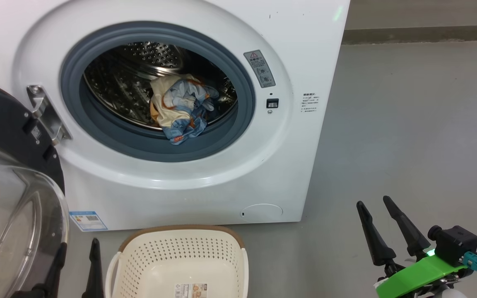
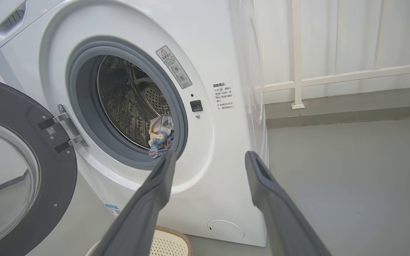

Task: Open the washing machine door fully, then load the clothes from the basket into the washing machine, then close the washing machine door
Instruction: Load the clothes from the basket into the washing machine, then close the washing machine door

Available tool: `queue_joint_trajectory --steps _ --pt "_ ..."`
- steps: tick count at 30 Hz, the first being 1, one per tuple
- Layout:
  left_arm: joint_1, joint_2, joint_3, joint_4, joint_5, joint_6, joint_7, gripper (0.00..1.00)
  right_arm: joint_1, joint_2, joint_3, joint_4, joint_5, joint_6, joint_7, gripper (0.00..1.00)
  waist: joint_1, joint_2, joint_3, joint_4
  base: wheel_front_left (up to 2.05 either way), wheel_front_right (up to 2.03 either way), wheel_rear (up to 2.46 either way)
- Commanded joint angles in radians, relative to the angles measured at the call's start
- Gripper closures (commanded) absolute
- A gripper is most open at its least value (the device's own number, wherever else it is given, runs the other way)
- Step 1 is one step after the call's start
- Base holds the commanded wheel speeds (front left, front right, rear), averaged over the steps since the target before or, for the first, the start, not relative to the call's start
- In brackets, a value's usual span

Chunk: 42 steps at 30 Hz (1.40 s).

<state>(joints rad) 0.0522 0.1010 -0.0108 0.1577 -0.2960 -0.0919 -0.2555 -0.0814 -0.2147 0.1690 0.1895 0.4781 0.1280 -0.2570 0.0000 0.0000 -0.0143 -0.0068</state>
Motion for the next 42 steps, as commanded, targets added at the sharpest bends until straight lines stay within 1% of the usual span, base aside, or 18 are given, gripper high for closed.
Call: queue_joint_trajectory --steps 1,13,42 --pt "-0.021 0.012 0.037 -0.028 0.007 -0.006 -0.006 0.00 -0.009 -0.010 0.012 -0.025 0.004 0.003 -0.005 0.00 0.0000 0.0000 0.000 0.001 0.00 0.00 0.00" --pt "-0.031 0.010 0.051 -0.016 0.016 -0.019 -0.006 0.00 -0.008 -0.011 0.014 -0.026 0.003 0.003 -0.005 0.00 0.0000 0.0000 0.000 0.006 0.00 0.00 0.00" --pt "-0.034 -0.005 0.067 -0.009 0.038 -0.030 -0.006 0.00 -0.010 -0.024 0.023 -0.016 0.003 0.003 -0.005 0.00 0.0000 0.0000 -0.006 0.003 0.00 0.00 0.00"
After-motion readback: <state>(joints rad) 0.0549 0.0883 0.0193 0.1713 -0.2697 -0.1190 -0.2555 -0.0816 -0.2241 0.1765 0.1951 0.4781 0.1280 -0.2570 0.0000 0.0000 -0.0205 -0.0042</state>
